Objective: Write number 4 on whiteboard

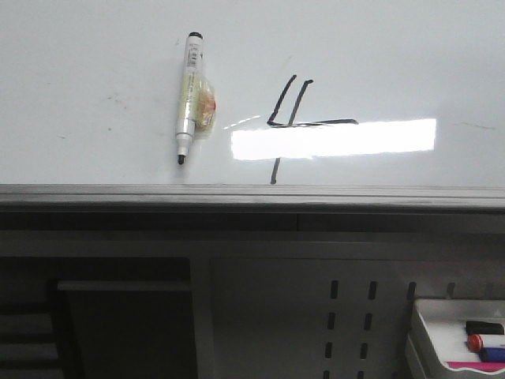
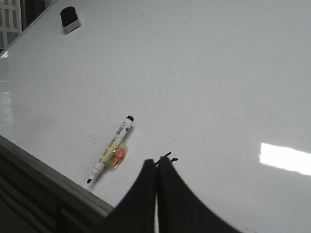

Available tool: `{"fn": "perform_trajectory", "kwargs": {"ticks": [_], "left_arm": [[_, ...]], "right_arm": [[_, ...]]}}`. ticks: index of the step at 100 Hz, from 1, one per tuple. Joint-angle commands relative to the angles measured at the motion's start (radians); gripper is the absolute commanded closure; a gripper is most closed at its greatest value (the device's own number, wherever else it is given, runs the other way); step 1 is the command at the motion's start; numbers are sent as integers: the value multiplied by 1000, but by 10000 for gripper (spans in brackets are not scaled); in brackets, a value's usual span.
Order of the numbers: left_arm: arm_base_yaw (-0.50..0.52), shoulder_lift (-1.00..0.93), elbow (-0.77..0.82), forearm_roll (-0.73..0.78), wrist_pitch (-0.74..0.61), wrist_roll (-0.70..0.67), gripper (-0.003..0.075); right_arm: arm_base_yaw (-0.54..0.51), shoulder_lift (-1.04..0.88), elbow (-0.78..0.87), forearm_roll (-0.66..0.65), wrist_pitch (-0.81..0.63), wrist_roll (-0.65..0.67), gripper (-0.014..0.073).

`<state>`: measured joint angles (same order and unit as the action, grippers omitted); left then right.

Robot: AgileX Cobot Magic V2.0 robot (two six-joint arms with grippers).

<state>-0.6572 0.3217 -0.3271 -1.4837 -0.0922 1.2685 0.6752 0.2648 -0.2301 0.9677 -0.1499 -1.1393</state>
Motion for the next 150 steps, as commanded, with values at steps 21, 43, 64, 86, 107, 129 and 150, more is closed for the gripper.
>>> {"fn": "perform_trajectory", "kwargs": {"ticks": [21,43,64,86,107,129,150], "left_arm": [[2,-1,12,3,3,2,741],[99,-101,122,334,71,-32,741],[295,-260,240,907,92,-658,741],[390,-348,321,1201,100,-962,741],[401,-350,365,1242,211,-981,741],[401,-352,365,1288,382,-981,741],[401,-352,365,1286,377,-981,741]], "right_arm": [[-7,5,-27,-10,-45,-6,658],[-7,5,-27,-10,-47,-6,658],[-7,5,-27,-10,-47,-6,658],[-7,5,-27,-10,-47,-6,658],[-7,5,-27,-10,-47,-6,658],[-7,5,-27,-10,-47,-6,658],[-7,5,-27,-10,-47,-6,658]]}}
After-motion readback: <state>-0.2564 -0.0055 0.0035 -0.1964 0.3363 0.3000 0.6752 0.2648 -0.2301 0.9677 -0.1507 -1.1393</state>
